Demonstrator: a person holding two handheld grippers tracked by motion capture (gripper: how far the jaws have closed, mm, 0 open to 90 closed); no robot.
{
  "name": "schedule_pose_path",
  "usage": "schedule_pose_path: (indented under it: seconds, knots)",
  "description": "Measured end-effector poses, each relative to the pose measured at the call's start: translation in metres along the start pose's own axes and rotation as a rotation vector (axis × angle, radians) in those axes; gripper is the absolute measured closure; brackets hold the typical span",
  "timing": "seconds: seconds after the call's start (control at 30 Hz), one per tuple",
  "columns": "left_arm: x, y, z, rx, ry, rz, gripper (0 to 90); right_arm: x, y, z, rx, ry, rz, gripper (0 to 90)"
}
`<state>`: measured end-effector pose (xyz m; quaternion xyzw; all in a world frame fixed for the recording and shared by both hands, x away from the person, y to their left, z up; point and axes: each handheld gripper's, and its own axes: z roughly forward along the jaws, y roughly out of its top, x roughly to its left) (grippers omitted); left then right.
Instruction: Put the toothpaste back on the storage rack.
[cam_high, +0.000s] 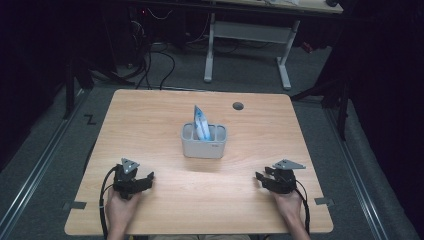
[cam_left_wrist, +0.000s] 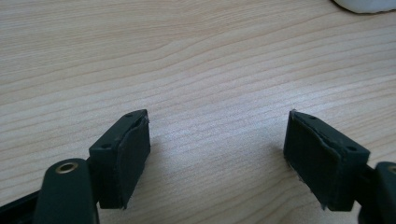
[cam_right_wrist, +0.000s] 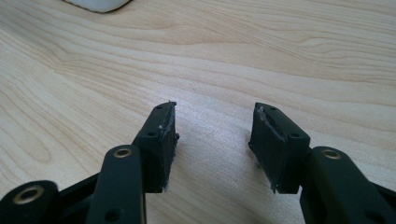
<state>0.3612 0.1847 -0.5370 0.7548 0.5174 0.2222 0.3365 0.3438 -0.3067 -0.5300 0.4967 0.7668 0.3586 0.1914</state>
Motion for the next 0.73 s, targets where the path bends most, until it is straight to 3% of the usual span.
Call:
schedule_pose_path:
  seconds: [0.13,0.3,0.43,0.73]
  knots:
    - [0.0000,0.0000,0.0000,0.000,0.000,0.000,23.2,0.0024,0.0002,0.0006,0.005,-0.006,-0.019,47.3]
    - [-0.0002,-0.0002,-0.0001,0.000,0.000,0.000,23.2,0.0077,0.0005,0.0020,0.017,-0.031,-0.082,42.9]
    - [-0.0002,-0.0002,-0.0003,0.002,0.000,0.002,23.2,0.0067,0.0009,0.0027,0.021,-0.045,-0.070,37.1]
    - [-0.0003,-0.0002,-0.0003,0.001,0.000,0.001,23.2,0.0063,0.0010,0.0028,0.022,-0.047,-0.066,36.7]
